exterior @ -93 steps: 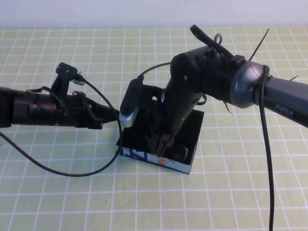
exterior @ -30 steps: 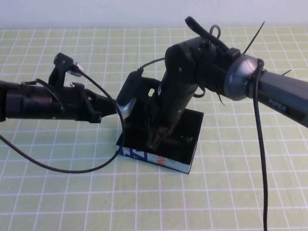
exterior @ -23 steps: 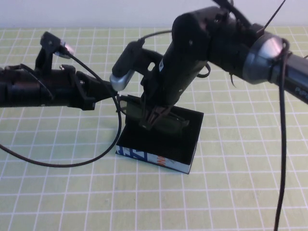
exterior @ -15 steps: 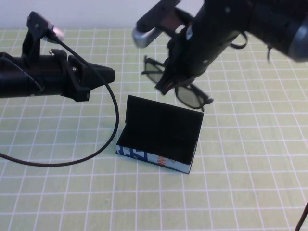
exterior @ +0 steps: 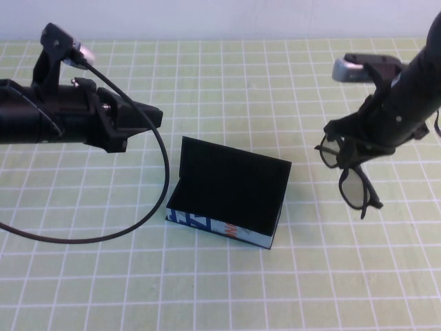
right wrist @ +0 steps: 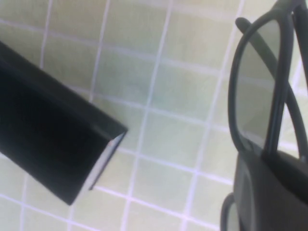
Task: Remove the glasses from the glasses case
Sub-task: Place the glasses on the table
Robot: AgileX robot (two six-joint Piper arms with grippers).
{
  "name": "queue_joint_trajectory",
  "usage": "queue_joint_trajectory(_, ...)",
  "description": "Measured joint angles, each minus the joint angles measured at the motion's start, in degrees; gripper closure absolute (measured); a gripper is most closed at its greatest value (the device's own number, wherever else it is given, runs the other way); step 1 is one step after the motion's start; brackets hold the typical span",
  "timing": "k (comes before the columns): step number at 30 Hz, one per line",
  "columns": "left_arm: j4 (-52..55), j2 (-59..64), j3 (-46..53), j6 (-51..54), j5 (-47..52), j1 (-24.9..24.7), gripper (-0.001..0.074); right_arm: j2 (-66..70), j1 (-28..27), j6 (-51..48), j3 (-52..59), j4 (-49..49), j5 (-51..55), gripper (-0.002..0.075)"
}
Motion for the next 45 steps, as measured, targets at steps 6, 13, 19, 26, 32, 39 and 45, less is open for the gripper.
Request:
queue_joint_trajectory(6, 0.56, 0.0, 0.0, -0.7, -2.23, 0.0, 0.0739, -6.19, 0.62, 1.46, 16.93, 7.62, -13.01, 0.0722)
queue_joint_trajectory(13, 0.56, 0.0, 0.0, -0.7, -3.07, 0.03, 0.0739, -5.34, 0.62, 1.54, 24.1, 12.29, -17.59, 0.0722)
queue_joint_trajectory(19, 0.56, 0.0, 0.0, -0.93, -3.07, 0.03, 0.0739, -3.97, 0.62, 0.35, 24.21, 12.8, -18.48, 0.0698)
queue_joint_trajectory(26, 0.56, 0.0, 0.0, -1.15, -2.97, 0.03, 0.0739, -3.97, 0.62, -1.03, 24.21, 12.8, -18.7, 0.0456)
queue_joint_trajectory(32, 0.97, 0.0, 0.0, -1.15, -5.02, 0.03, 0.0739, -7.33, 0.62, -1.16, 24.21, 11.85, -16.63, 0.0449)
queue_joint_trajectory(39, 0.47, -1.34, 0.21, -2.35, -2.43, 0.03, 0.0739, -20.71, 0.84, 0.06, 24.49, 10.94, -10.1, 0.0574)
queue_joint_trajectory(45, -2.33, -8.63, 4.23, -3.47, -3.94, 0.03, 0.0739, -38.81, 2.78, 5.79, 29.82, 5.81, -5.34, 0.065)
